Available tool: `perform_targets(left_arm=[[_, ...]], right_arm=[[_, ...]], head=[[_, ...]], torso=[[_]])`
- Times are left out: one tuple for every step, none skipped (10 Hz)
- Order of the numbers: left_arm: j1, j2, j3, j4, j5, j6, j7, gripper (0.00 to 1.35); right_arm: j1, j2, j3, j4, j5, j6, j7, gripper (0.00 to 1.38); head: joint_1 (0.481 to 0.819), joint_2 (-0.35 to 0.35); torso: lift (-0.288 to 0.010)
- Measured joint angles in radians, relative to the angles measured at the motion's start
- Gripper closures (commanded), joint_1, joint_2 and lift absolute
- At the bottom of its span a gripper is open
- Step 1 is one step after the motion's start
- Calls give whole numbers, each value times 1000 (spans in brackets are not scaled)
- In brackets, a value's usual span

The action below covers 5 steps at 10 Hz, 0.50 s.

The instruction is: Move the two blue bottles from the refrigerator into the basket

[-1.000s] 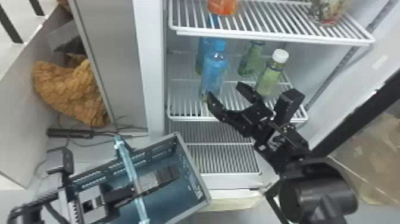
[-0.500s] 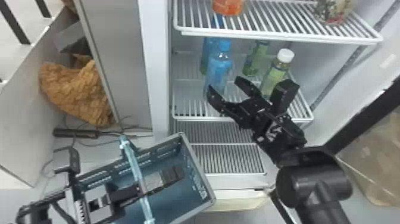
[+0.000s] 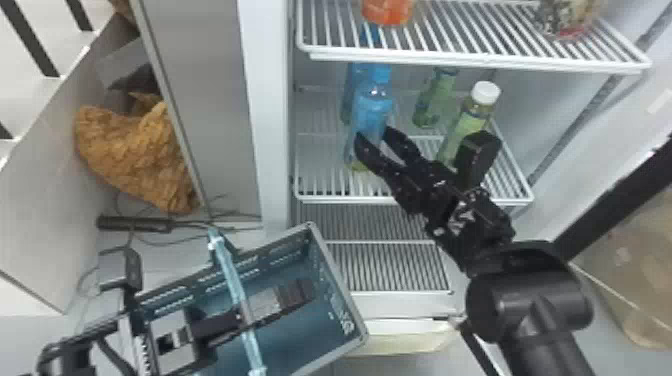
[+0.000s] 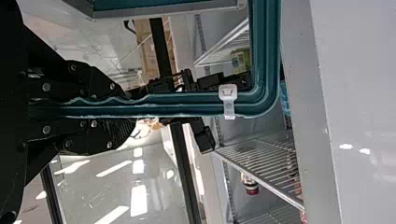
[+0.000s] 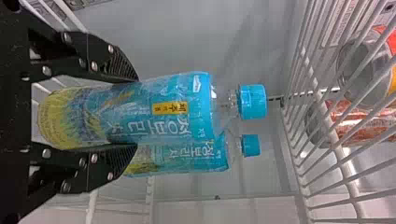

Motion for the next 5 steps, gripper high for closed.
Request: perform_targets(left_arm=[[0, 0, 0, 0, 0, 0, 0, 1202], [0, 0, 0, 0, 0, 0, 0, 1202], [0, 0, 0, 0, 0, 0, 0, 1202], [-1, 1, 0, 0, 0, 0, 0, 1202], [-2, 1, 0, 0, 0, 0, 0, 1202]], right_arm=[[4, -1, -4, -9, 3, 2, -7, 1167], [14, -1, -7, -22, 6, -8, -13, 1167], [25, -1, -10, -29, 4, -27, -14, 1167], [38, -3, -12, -42, -4, -37, -13, 1167], [61, -6, -18, -73, -13, -24, -13, 1168]], head=[[695, -119], [695, -123], [695, -126], [695, -128], [695, -130]], torso=[[-220], [-220], [-220], [-220], [-220]])
